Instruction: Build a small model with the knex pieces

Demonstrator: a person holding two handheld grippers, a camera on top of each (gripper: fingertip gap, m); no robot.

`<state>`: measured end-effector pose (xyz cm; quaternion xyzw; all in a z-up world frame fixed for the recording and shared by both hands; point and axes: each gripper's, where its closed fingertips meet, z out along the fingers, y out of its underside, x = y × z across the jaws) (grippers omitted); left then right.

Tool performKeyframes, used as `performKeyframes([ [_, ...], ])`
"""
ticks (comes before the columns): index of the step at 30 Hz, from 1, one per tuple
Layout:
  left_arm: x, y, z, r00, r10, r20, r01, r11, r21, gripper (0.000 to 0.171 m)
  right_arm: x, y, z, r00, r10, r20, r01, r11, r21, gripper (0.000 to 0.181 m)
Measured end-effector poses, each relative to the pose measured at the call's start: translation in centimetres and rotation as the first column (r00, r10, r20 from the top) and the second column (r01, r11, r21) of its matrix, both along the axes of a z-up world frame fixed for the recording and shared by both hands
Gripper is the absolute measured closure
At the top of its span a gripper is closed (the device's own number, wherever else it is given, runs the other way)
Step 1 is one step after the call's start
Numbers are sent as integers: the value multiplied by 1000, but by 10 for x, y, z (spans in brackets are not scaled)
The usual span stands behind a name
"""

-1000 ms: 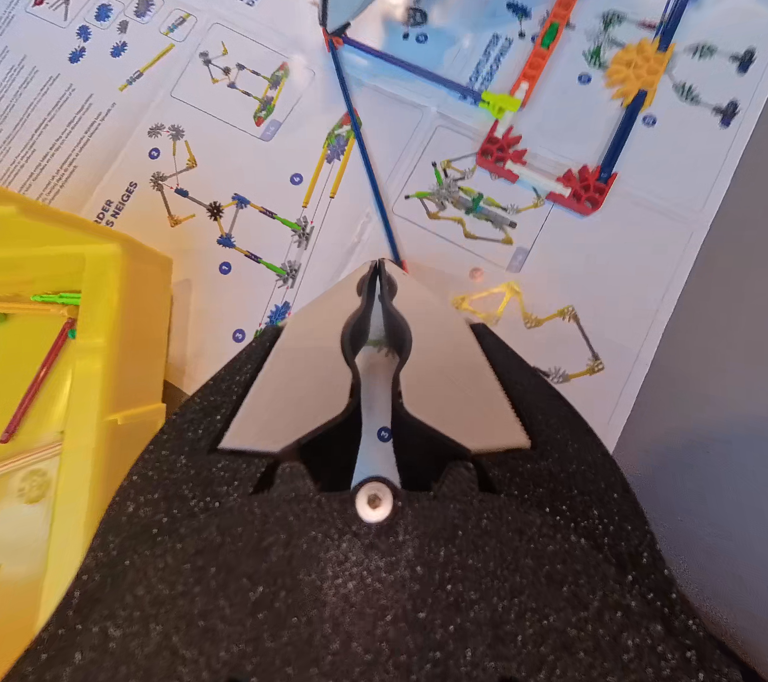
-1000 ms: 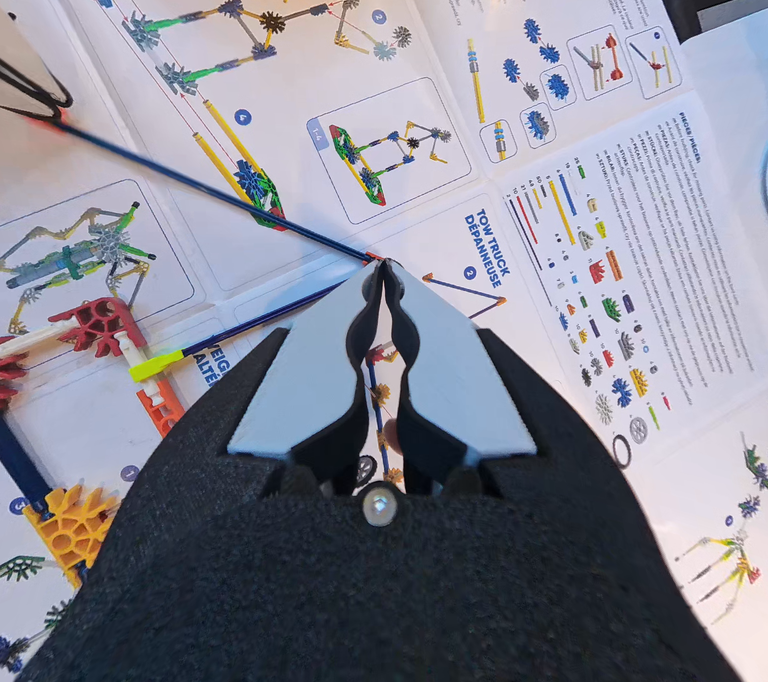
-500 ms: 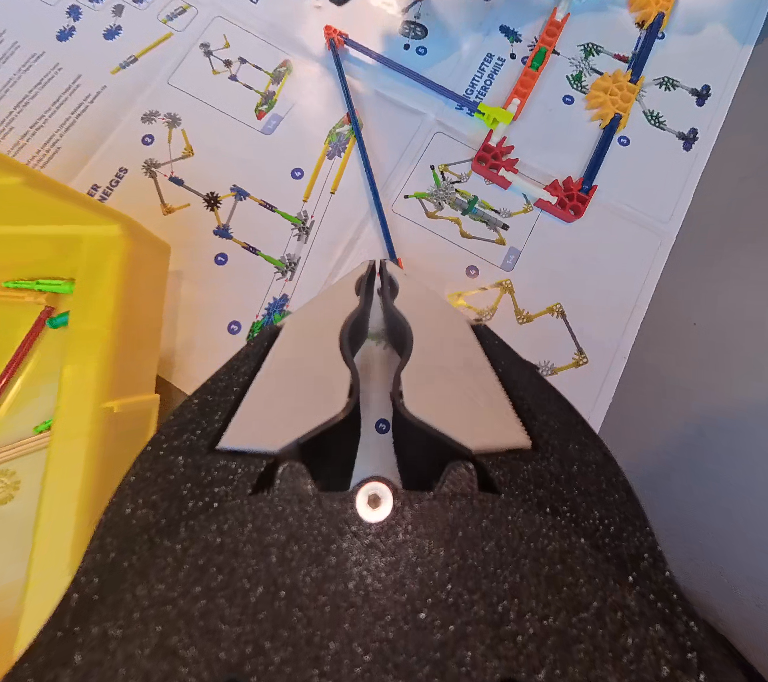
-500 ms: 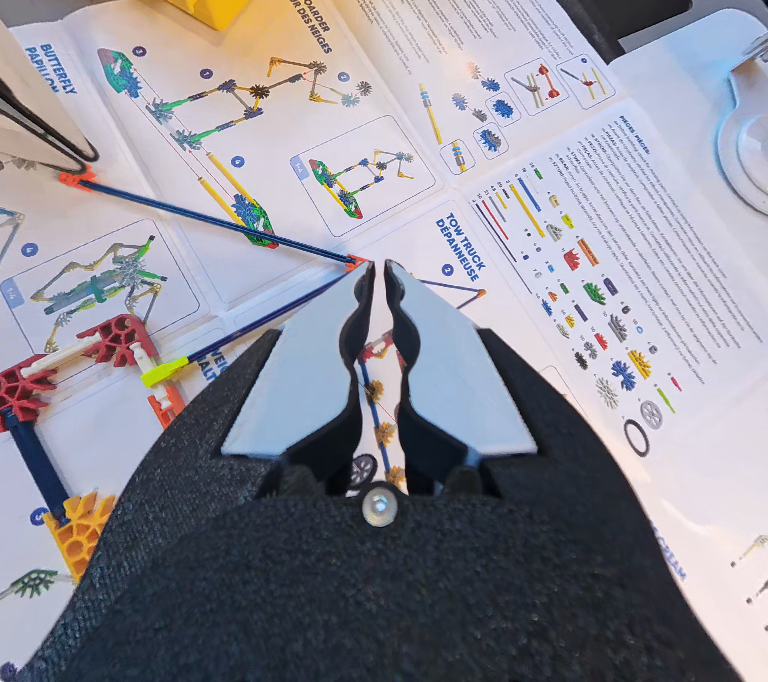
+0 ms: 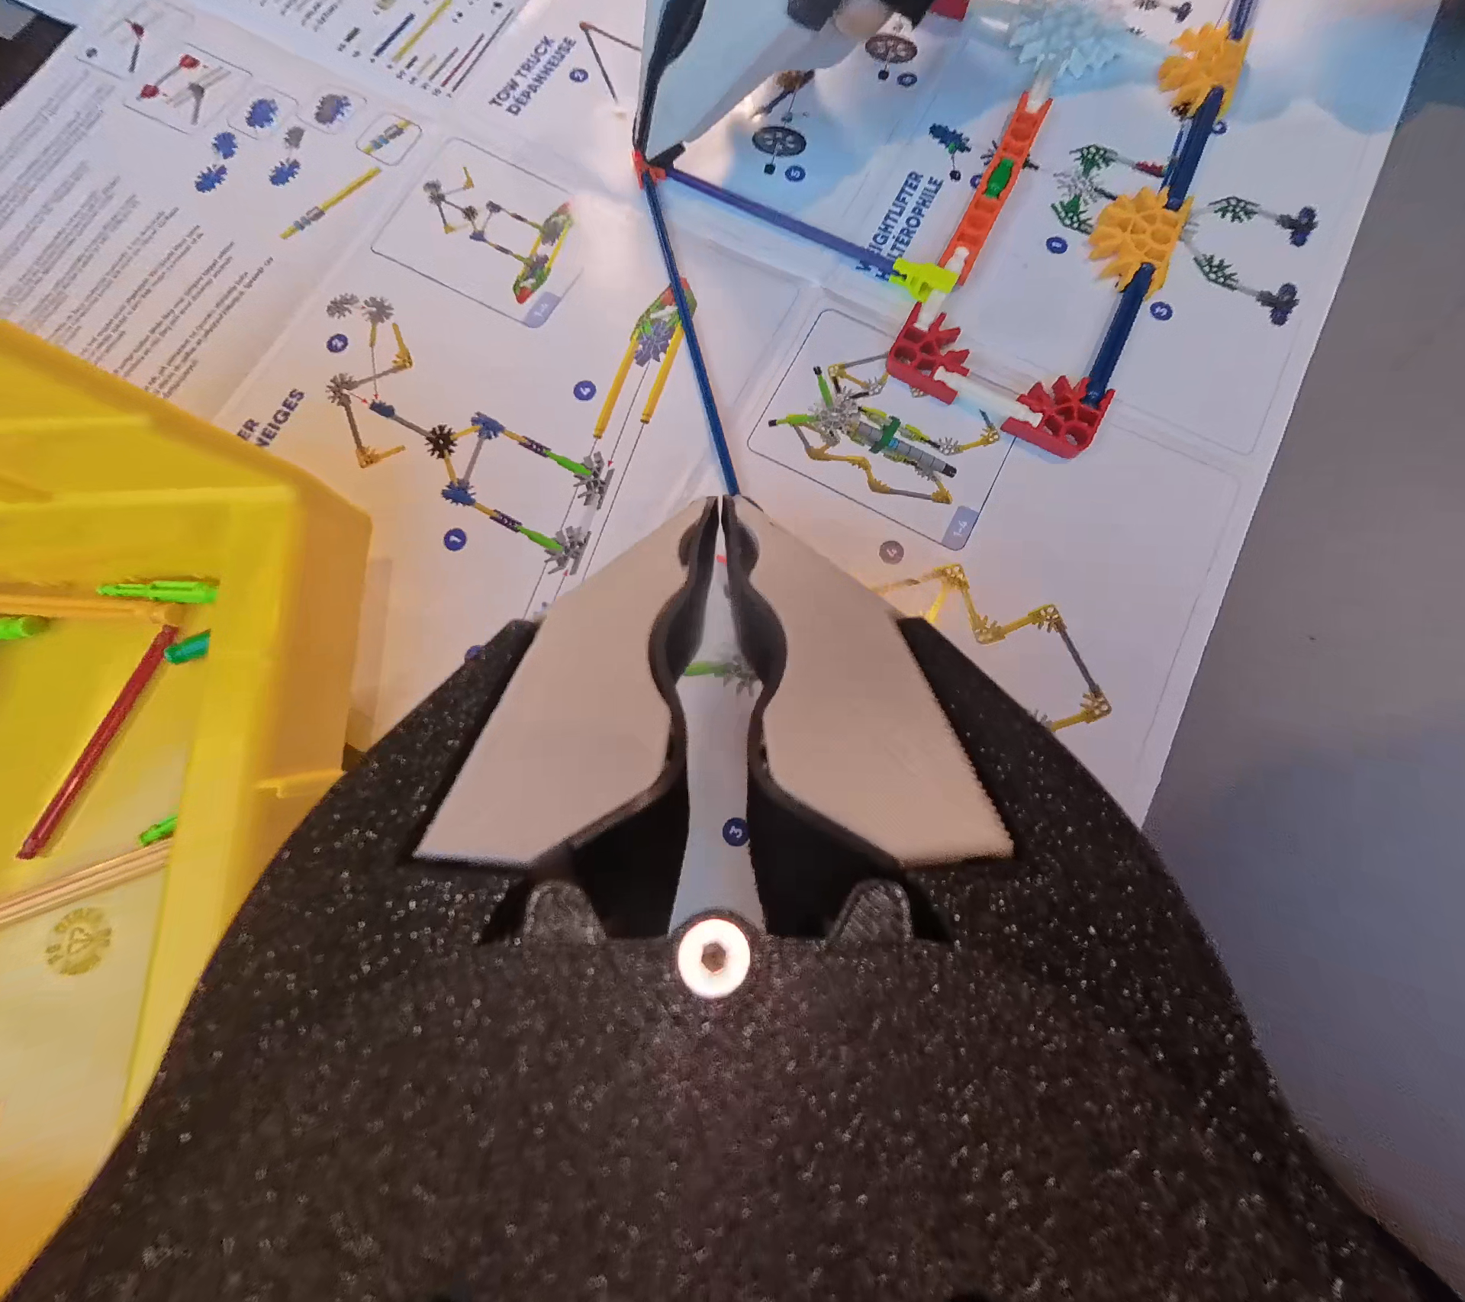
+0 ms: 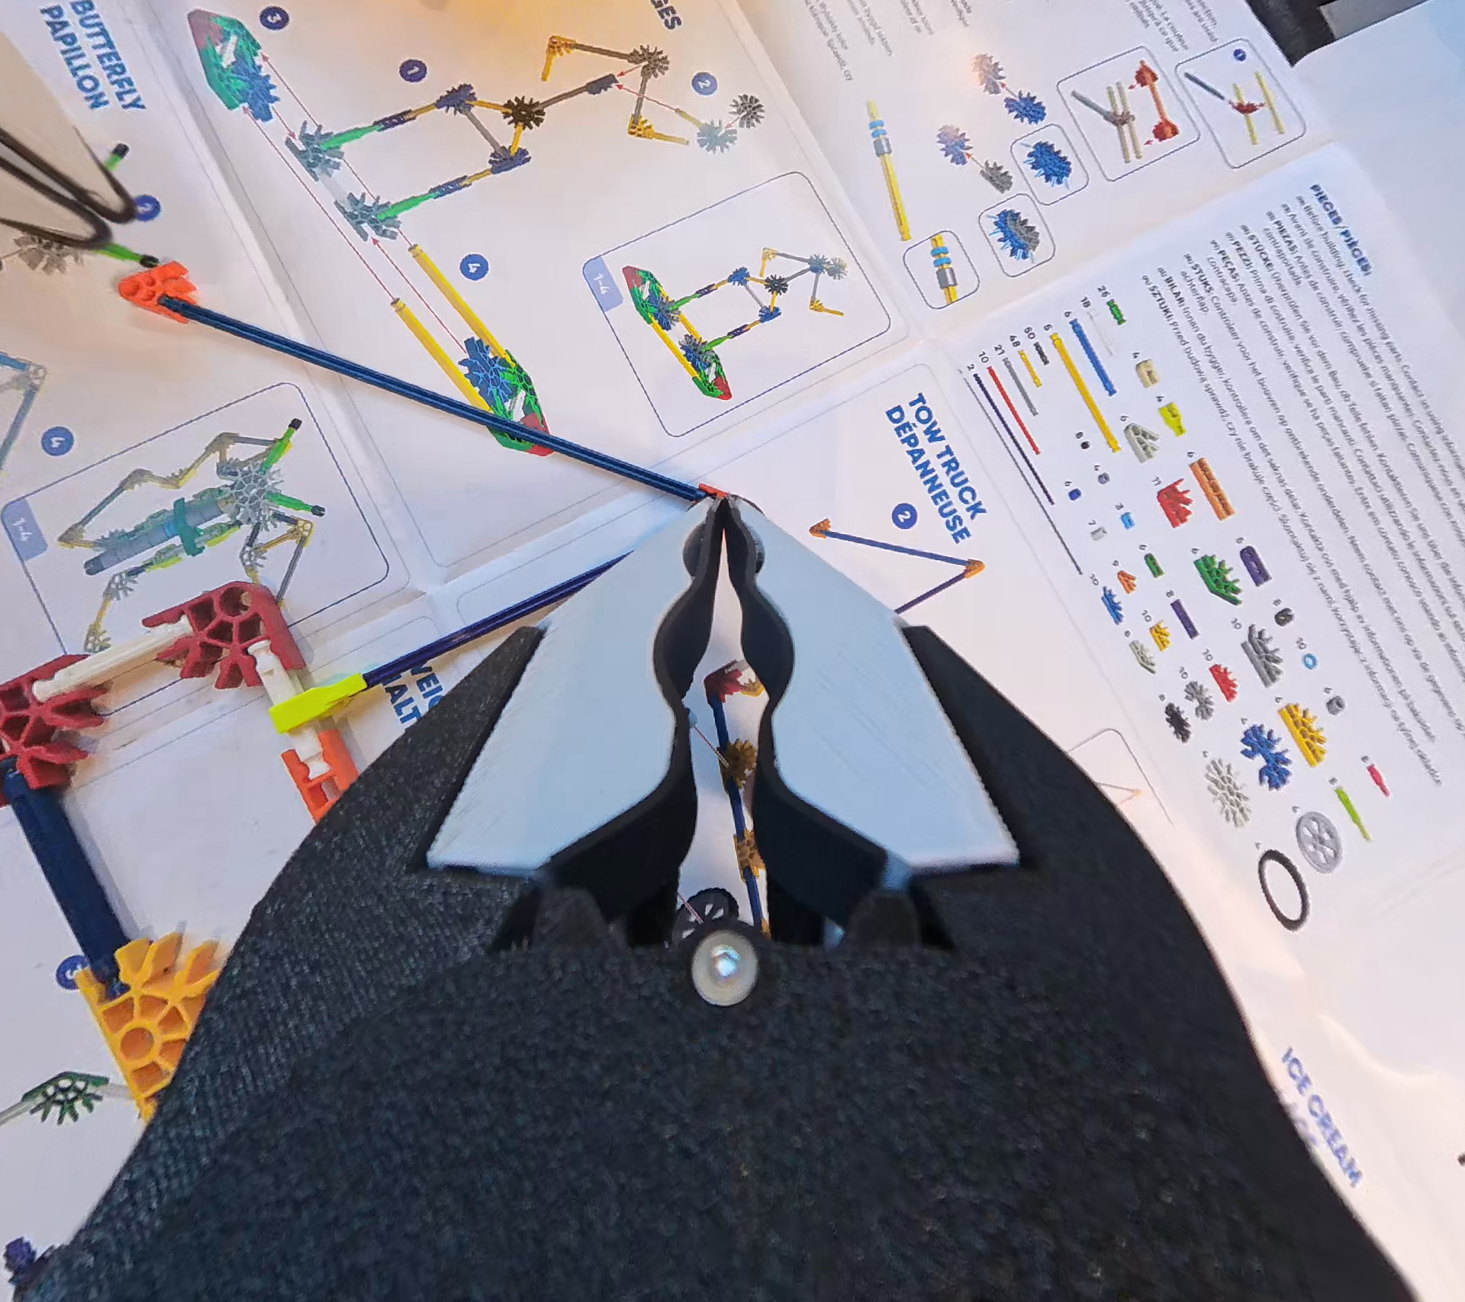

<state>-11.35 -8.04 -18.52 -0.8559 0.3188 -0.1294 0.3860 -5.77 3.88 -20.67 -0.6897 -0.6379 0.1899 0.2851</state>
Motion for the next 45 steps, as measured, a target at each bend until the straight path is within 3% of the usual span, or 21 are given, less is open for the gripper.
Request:
performKeyframes([
  [3,3,-4,0,999,-23,-24,23,1000,-1,171,0,0,0,1000,1,8,-1,1000,-9,181],
  [7,-3,-8,-21,992,-21,-122,13,998,-67,171,0,0,0,1000,4,1,-4,1000,-21,181],
  [19,-3,-8,-24,992,2,-129,-15,995,-101,171,0,-1,1,1000,13,-4,-13,1000,-12,181],
  [21,-3,-8,-24,993,5,-121,-17,995,-97,171,1,2,21,996,-3,-91,2,1000,-16,181],
  [24,-3,-8,-23,991,2,-134,-14,996,-91,171,12,-5,75,961,46,-274,-58,998,-37,172],
  [27,-2,-8,-22,992,-10,-129,0,997,-78,171,50,-19,95,953,132,-271,-134,991,10,159],
  [30,4,-2,-8,999,-13,-35,13,1000,-18,164,97,-31,85,960,191,-205,-183,981,59,149],
  [36,4,22,33,990,54,134,-80,976,201,143,171,-39,34,987,153,-57,-153,988,8,145],
  [41,5,27,37,987,69,147,-104,962,252,139,184,-38,13,986,164,19,-164,986,14,135],
  [45,4,29,29,991,77,107,-102,962,254,140,180,-35,6,976,203,74,-205,979,12,150],
])
